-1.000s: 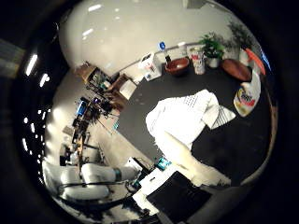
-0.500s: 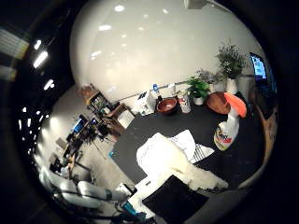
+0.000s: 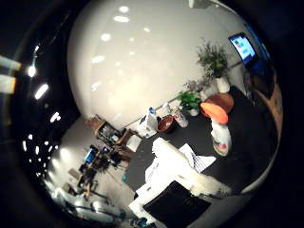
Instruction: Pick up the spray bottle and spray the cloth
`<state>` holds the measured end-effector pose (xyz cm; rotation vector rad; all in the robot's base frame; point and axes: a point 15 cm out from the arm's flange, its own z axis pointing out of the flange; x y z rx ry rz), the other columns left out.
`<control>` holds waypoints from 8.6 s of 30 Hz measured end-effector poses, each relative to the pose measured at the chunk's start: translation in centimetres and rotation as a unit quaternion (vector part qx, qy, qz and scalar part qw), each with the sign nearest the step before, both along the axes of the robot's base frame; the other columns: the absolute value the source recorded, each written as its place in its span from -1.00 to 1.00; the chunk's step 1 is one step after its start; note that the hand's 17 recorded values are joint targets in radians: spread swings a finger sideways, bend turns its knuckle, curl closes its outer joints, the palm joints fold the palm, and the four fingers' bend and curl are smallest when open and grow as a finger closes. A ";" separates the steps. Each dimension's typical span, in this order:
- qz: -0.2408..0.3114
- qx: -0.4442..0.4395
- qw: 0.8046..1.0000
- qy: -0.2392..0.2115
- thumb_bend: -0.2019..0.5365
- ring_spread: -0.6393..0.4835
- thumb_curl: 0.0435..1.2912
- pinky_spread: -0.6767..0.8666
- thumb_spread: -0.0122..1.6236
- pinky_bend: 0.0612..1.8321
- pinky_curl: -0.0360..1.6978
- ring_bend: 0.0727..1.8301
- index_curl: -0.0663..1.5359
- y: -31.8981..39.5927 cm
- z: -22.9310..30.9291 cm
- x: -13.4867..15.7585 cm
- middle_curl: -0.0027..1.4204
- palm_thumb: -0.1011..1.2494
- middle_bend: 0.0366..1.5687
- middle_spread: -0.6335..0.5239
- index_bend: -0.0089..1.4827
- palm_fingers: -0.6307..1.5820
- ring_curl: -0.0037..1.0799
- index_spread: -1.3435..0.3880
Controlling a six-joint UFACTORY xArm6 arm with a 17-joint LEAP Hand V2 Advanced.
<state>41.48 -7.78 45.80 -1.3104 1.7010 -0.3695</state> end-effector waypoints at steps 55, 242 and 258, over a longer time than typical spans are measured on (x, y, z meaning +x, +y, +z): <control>0.095 0.188 0.971 0.109 -0.52 0.78 -0.36 0.70 0.31 0.08 -0.73 -0.63 -0.57 4.3 -16.0 14.6 -0.56 -0.08 -0.79 0.53 -0.78 -0.26 -0.54 0.52; 0.513 0.117 0.850 0.017 -0.49 -0.24 0.61 -0.55 -0.05 0.40 -0.26 0.55 -0.01 54.7 0.3 -5.1 0.02 0.61 0.68 -0.23 0.50 0.67 0.10 0.21; 0.495 0.198 0.845 0.049 -0.49 -0.24 0.62 -0.55 -0.04 0.39 -0.26 0.57 0.00 55.3 -4.5 7.2 0.03 0.62 0.68 -0.23 0.48 0.67 0.06 0.21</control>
